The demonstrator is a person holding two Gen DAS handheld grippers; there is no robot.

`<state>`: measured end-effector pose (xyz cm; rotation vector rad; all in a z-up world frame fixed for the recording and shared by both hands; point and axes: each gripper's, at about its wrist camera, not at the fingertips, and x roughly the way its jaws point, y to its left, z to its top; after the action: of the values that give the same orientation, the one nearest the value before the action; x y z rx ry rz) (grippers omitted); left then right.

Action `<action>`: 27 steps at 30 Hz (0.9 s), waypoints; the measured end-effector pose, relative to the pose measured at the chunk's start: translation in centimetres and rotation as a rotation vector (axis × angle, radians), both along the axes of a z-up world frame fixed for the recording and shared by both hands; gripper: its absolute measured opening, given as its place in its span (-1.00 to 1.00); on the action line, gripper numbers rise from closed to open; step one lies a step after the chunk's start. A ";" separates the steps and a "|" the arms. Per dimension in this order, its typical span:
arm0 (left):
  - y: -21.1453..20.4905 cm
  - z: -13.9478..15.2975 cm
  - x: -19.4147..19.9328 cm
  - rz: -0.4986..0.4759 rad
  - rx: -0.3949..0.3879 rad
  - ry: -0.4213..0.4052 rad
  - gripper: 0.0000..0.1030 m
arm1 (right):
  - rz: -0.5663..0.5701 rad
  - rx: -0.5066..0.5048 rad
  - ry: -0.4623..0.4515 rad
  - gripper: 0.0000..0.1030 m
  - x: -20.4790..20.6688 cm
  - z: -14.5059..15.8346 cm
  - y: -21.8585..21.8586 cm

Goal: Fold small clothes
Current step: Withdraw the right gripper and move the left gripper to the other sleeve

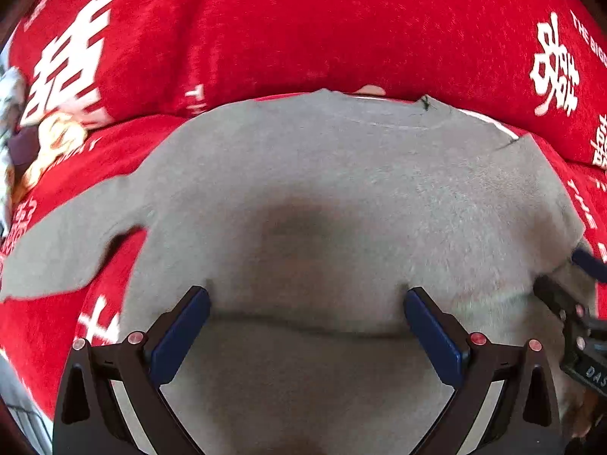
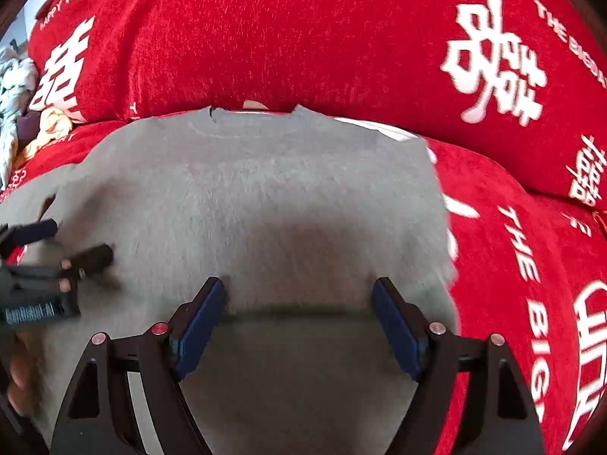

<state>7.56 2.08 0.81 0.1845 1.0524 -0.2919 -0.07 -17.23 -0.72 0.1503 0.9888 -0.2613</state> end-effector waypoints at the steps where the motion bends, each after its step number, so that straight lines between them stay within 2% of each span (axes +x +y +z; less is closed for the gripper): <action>1: 0.5 0.5 -0.5 0.008 -0.015 -0.009 1.00 | -0.010 0.006 -0.006 0.62 -0.8 0.2 0.2; 4: 0.9 1.1 -2.3 -0.015 -0.047 -0.022 1.00 | 0.022 0.019 -0.055 0.62 -2.5 0.8 1.8; 8: 0.3 -0.6 -4.3 -0.088 0.013 -0.024 1.00 | 0.108 -0.005 -0.020 0.61 -3.0 -0.4 4.4; 10: 1.7 -0.6 -5.0 -0.075 -0.036 -0.031 1.00 | 0.117 -0.043 -0.063 0.62 -4.2 -0.7 4.8; 13: 3.6 -0.5 -6.4 -0.069 -0.056 -0.038 1.00 | 0.114 -0.019 -0.081 0.62 -6.6 -0.7 4.1; 18: 6.3 -0.5 -9.8 -0.094 -0.087 -0.081 1.00 | 0.155 -0.066 -0.090 0.64 -11.5 -0.6 4.5; 22: 7.6 -0.5 -11.4 -0.103 -0.071 -0.078 1.00 | 0.190 -0.073 -0.057 0.64 -14.4 -0.6 4.4; 23: 7.9 -0.6 -11.8 -0.106 -0.069 -0.074 1.00 | 0.212 -0.111 -0.050 0.65 -15.0 -0.5 4.8; 25: 8.6 -0.4 -12.2 -0.107 -0.067 -0.052 1.00 | 0.227 -0.144 -0.015 0.65 -15.5 -0.2 5.2; 27: 9.5 0.1 -12.2 -0.098 -0.057 -0.038 1.00 | 0.221 -0.132 0.014 0.65 -15.5 0.5 5.5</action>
<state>-4.59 11.54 0.92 0.1903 0.9976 -0.4048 -15.59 -11.77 -0.17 -0.0817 0.9903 -0.1246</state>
